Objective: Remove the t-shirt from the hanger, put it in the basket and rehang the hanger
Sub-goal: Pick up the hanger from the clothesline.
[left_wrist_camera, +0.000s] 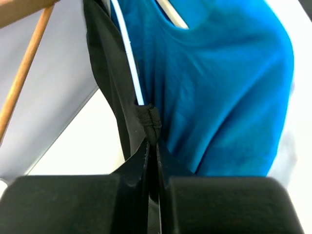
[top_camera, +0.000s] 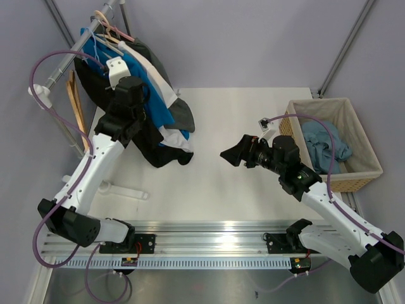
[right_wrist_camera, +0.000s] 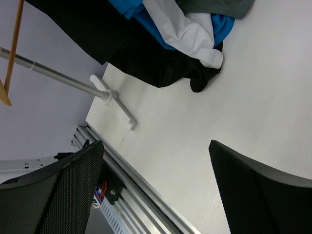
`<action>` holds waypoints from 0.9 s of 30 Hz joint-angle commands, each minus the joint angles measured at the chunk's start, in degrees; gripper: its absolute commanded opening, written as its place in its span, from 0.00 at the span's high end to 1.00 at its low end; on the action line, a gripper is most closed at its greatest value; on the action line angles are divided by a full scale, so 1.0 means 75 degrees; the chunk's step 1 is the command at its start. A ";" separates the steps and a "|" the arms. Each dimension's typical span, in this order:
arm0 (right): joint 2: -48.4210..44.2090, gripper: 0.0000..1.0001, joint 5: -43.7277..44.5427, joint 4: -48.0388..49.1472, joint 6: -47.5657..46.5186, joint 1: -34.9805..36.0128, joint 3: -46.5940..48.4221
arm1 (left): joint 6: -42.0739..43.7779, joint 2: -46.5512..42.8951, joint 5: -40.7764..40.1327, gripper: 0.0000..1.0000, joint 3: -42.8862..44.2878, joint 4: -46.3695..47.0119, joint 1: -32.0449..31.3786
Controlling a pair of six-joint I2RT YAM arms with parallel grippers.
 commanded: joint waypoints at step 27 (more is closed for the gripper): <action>-0.0019 0.05 -0.0265 0.0290 -0.0186 0.0053 0.0336 | -0.0472 -0.1926 0.2091 1.00 0.0809 -0.0470 -0.0638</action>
